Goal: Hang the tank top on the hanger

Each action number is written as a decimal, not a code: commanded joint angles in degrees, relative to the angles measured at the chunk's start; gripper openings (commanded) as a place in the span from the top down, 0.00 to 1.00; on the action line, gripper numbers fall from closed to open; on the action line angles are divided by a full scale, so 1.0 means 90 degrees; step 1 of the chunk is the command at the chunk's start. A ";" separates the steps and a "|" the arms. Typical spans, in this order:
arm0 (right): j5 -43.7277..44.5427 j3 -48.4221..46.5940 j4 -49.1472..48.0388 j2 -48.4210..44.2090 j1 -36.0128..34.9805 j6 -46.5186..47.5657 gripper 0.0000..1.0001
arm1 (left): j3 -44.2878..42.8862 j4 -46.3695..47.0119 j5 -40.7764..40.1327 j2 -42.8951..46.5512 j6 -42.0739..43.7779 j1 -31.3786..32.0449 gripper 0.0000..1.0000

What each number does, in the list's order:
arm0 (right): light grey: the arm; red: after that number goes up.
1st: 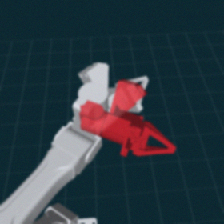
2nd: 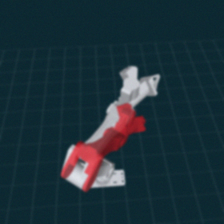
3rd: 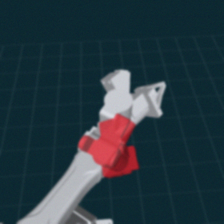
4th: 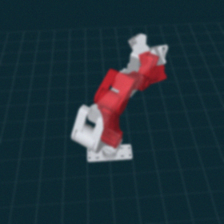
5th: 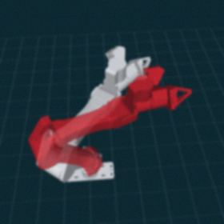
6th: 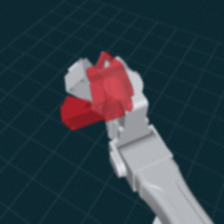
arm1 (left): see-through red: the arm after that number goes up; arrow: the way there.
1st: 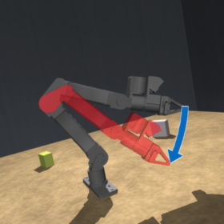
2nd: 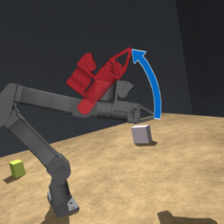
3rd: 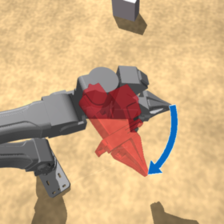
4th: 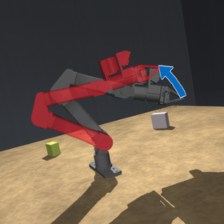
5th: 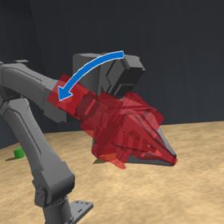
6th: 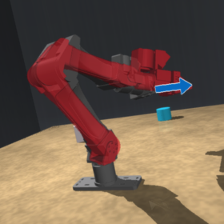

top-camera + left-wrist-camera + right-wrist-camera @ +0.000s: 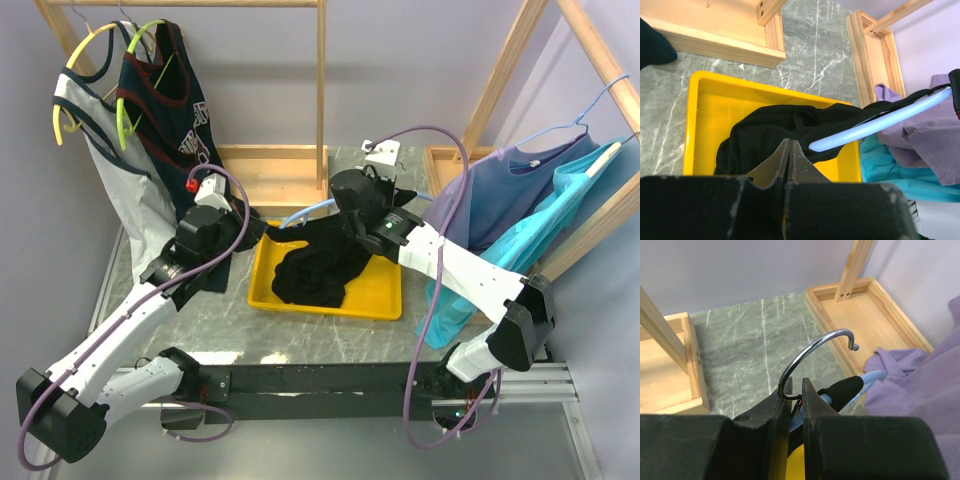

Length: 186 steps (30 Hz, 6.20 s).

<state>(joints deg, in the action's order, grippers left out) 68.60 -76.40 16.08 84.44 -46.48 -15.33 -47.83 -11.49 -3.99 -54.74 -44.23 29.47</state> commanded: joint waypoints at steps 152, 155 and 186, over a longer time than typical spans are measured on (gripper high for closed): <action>-0.3129 -0.2625 0.0255 0.0179 -0.1476 0.1362 0.26 | -0.1707 -0.0561 0.1547 0.0516 0.3225 0.0368 0.99; -0.3432 -0.2430 0.0303 -0.0182 -0.1476 0.1031 0.15 | -0.1482 -0.0413 0.1391 0.0682 0.3069 0.0368 0.99; -0.3520 -0.1433 0.0401 -0.2615 -0.1476 0.0288 0.00 | -0.7228 -0.1947 -0.1256 -0.1614 0.4241 0.0309 0.99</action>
<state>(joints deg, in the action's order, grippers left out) 36.45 -88.99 20.25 61.54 -59.40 -12.36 -115.94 -37.10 -11.70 -71.64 -8.14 32.82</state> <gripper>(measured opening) 0.997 0.186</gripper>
